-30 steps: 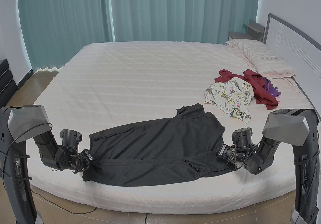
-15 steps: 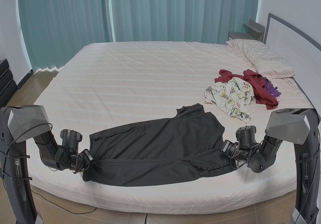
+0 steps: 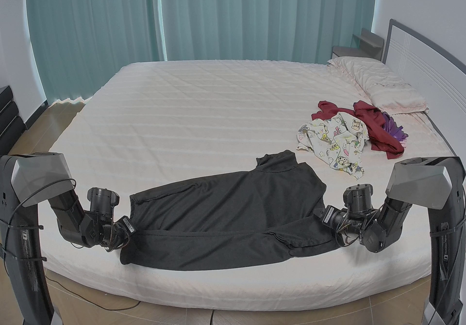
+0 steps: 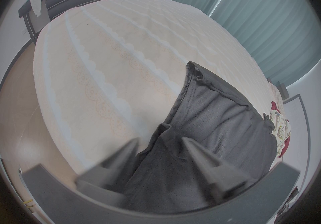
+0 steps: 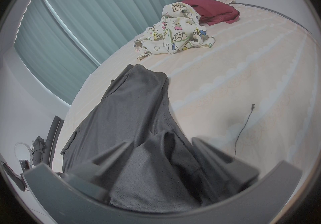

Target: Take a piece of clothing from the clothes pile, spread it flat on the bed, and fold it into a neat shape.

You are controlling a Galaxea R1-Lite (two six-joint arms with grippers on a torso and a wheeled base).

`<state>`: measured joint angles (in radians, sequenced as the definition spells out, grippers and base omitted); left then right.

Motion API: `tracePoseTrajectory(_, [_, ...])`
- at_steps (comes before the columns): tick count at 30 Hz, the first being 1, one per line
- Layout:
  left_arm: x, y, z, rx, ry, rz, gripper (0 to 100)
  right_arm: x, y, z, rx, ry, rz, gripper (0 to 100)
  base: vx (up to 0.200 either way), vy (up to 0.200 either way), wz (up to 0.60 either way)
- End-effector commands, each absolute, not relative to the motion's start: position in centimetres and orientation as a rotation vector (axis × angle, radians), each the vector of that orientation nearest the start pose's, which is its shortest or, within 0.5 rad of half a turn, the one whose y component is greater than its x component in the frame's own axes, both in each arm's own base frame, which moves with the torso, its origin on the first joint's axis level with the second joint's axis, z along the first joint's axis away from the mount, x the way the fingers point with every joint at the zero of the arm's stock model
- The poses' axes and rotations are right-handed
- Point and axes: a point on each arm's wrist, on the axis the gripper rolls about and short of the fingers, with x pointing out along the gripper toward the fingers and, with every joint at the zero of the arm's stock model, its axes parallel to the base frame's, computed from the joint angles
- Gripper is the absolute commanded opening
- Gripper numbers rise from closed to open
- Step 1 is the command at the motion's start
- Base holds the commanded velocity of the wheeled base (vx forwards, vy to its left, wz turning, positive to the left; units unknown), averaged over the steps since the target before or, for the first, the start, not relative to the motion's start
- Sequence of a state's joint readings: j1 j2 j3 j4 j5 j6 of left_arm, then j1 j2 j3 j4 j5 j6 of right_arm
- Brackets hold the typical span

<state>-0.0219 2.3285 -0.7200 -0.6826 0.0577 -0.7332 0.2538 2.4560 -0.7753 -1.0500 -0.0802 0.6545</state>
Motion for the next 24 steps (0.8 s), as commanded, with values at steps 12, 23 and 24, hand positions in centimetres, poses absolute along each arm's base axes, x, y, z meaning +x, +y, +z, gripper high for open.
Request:
tracePoseTrajectory(12, [31.9, 0.5, -0.4, -0.623, 0.704, 0.365, 100, 35.1, 6.5, -0.5, 0.580, 0.557, -0.081, 100, 0.000, 0.000, 0.00])
tracePoseTrajectory(23, [31.9, 0.5, -0.1, -0.631, 0.691, 0.365, 100, 34.8, 6.5, -0.1, 0.629, 0.553, -0.093, 100, 0.073, 0.000, 0.00])
tracePoseTrajectory(24, [31.9, 0.5, -0.1, -0.630, 0.691, 0.364, 100, 34.8, 6.5, -0.1, 0.629, 0.555, -0.094, 100, 0.200, 0.000, 0.00])
